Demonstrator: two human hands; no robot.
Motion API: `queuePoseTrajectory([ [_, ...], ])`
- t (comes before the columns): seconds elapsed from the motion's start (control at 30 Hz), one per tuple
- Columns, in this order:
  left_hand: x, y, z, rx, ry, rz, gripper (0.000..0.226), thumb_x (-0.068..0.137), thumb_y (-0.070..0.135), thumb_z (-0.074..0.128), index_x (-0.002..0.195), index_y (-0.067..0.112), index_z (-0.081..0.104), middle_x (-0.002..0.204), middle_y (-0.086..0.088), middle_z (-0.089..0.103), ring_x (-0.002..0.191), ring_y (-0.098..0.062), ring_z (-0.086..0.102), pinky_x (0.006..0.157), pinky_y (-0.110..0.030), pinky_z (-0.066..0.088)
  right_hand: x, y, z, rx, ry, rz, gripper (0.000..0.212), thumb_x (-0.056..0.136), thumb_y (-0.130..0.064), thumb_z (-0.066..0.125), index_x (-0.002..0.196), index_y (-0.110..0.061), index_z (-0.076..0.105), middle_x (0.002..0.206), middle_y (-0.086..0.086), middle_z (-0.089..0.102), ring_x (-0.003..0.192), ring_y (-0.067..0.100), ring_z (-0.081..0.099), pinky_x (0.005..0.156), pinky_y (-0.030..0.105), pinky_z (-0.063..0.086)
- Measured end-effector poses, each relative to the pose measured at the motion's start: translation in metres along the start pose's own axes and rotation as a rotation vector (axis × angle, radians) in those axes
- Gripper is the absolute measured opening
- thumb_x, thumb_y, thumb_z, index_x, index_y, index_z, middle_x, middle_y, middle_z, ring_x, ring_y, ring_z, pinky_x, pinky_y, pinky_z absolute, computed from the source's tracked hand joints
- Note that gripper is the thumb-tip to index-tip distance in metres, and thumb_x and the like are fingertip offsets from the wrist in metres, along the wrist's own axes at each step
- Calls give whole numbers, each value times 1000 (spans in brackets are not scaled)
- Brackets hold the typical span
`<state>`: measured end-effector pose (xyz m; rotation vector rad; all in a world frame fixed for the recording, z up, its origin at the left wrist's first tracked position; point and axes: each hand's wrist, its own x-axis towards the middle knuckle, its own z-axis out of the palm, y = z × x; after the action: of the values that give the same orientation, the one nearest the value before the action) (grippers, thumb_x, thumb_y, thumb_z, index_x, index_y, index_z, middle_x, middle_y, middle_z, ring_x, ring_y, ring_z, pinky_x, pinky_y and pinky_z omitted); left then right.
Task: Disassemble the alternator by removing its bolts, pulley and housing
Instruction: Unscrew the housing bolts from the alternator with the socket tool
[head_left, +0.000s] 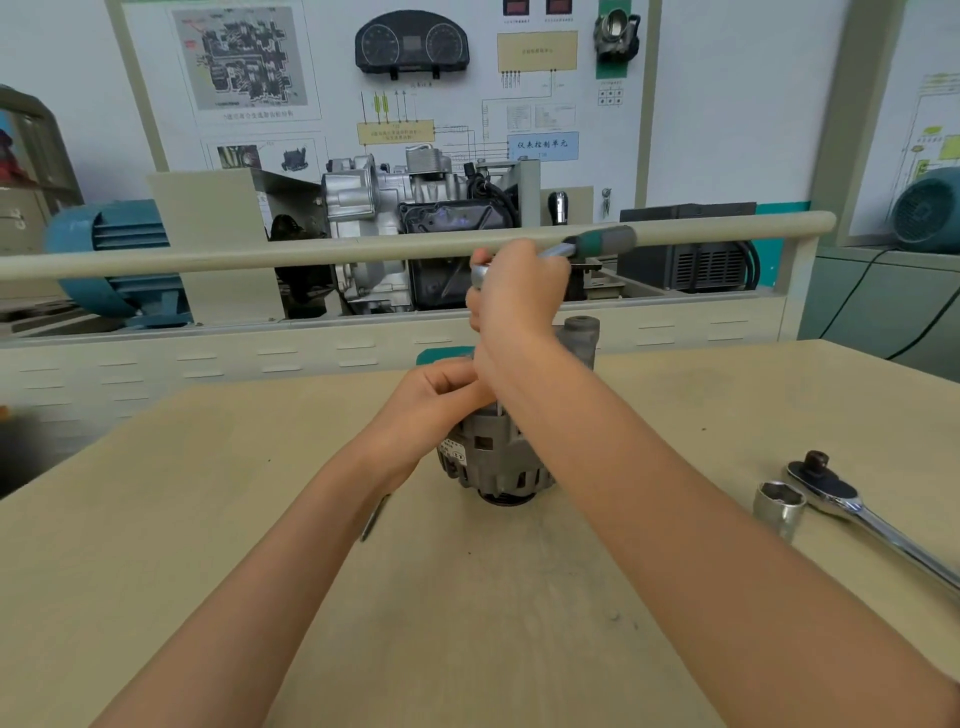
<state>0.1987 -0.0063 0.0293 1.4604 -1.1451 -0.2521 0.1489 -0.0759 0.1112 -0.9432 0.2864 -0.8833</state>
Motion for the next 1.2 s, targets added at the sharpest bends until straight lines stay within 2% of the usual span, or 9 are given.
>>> queuePoseTrajectory([
  [0.1,0,2,-1,-65,-49,-16,19,79,38,61,88,36,78,94,8,75,88,-5,69,70,-12,50,14,-12,-9,-28,-287,306,24,91,-7,31,72,-12,46,51,-6,46,23,4,19,28,13,13],
  [0.27,0,1,-3,-60,-44,-32,24,79,41,60,94,31,76,105,3,74,98,-10,68,77,-14,52,26,-21,-27,102,-780,583,13,85,-10,37,78,-13,47,44,-10,45,22,4,22,31,13,11],
  [0.37,-1,2,-1,-72,-6,-33,21,78,36,61,89,26,76,94,3,74,87,-6,68,69,-12,50,20,-16,-18,36,-572,455,22,93,-10,33,76,-13,46,48,-9,47,24,2,21,30,13,13],
  [0.47,1,-1,-1,-10,24,-14,29,90,15,59,70,29,76,74,8,71,68,0,64,61,-11,47,1,3,-6,49,-76,-46,20,98,-8,29,83,-15,39,66,2,53,37,5,38,32,14,26],
  [0.53,0,-2,-1,12,16,-16,45,92,1,53,63,29,75,64,11,69,60,3,62,57,-10,46,-6,11,-2,120,34,-228,20,100,-10,27,84,-19,33,74,6,54,51,8,46,40,15,34],
  [0.7,-1,3,-1,-44,-36,-40,14,86,36,63,84,39,77,90,10,75,86,-3,69,70,-10,49,16,-7,-8,22,-242,258,15,93,-8,29,93,-13,43,55,-4,50,25,4,23,28,14,16],
  [0.8,0,2,-3,-55,-46,-66,21,82,46,62,95,38,76,107,8,73,102,-7,67,78,-12,50,34,-15,-24,120,-626,552,23,89,-10,33,69,-13,45,46,-9,47,22,4,21,30,13,11],
  [0.9,-1,2,-1,-54,-41,-56,23,81,45,61,94,36,77,105,7,73,97,-6,67,74,-11,50,38,-17,-34,214,-790,637,11,83,-11,37,76,-14,45,45,-9,48,21,7,26,29,13,13],
  [1.2,1,2,-2,-22,15,-69,28,73,47,62,88,28,77,107,-7,69,95,-14,64,75,-15,50,27,-9,-27,240,-121,283,27,91,-7,25,73,-12,44,45,-4,40,22,6,16,31,10,11],
])
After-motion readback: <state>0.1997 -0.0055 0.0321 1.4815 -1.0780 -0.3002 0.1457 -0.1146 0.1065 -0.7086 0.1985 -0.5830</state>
